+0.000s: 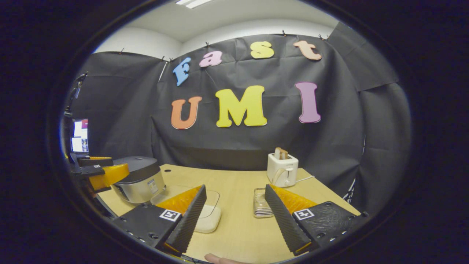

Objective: Close the left gripper, press the button to open the rice cooker; take a wooden spoon from the chopstick holder with the right hand, scoop a spoonful of rice and pour it into the rice cooker, then put the wooden spoon back into the chopstick holder.

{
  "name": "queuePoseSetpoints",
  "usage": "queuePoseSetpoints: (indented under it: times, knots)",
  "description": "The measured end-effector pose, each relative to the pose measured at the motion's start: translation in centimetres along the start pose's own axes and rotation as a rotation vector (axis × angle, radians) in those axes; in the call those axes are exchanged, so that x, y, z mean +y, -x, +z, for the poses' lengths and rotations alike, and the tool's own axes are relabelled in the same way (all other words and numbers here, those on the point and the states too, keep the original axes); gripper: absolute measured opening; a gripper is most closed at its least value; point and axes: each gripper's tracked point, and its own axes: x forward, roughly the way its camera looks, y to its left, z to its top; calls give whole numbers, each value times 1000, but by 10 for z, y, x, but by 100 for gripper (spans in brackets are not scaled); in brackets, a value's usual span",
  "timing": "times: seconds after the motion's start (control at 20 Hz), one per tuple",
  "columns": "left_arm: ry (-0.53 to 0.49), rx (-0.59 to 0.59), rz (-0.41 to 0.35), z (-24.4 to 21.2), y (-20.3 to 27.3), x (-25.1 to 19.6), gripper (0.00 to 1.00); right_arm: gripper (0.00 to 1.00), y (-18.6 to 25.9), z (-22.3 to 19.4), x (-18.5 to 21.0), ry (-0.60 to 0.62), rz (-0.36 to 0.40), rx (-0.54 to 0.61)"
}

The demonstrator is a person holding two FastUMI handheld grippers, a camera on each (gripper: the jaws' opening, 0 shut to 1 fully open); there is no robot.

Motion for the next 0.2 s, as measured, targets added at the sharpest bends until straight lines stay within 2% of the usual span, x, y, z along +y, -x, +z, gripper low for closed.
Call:
queuePoseSetpoints:
  times: [0.1, 0.15, 0.2]
  knots:
    - [10, 0, -24, -5, 2, -14, 100, 92, 2, 0, -2, -2, -12, 0]
    - [18, 2, -41, -8, 2, -22, 95, 96, 3, -1, 0, -3, -15, 4]
    - [27, -1, -55, -9, 2, -27, 96, 92, 4, -1, 1, -3, -19, 7]
